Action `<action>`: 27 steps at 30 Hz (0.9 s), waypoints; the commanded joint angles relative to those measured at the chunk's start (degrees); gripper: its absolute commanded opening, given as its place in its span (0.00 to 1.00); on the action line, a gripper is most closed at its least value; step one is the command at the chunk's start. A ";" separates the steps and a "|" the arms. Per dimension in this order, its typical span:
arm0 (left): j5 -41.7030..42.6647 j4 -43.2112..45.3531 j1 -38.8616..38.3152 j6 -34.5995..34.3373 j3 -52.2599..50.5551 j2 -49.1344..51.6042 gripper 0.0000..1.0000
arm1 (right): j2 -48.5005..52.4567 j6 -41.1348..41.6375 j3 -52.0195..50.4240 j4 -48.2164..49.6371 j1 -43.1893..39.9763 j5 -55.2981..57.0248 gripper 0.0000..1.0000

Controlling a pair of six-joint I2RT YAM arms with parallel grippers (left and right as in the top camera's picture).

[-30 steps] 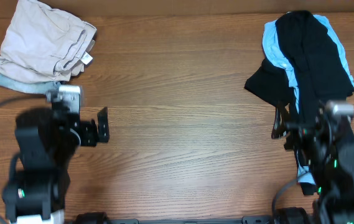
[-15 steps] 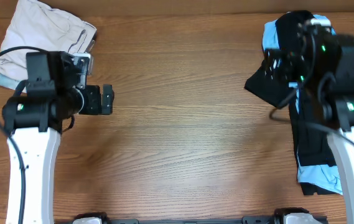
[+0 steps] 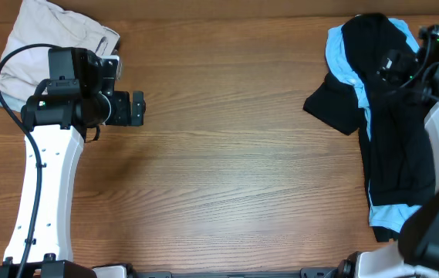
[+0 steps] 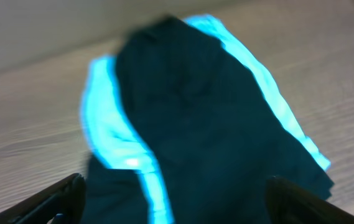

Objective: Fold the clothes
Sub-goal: 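Reach the right gripper to the black shirt on the right pile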

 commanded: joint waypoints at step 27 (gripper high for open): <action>0.70 1.36 -0.39 -2.36 1.31 1.01 0.98 | 20.96 -10.14 1.36 6.82 -5.25 2.34 0.39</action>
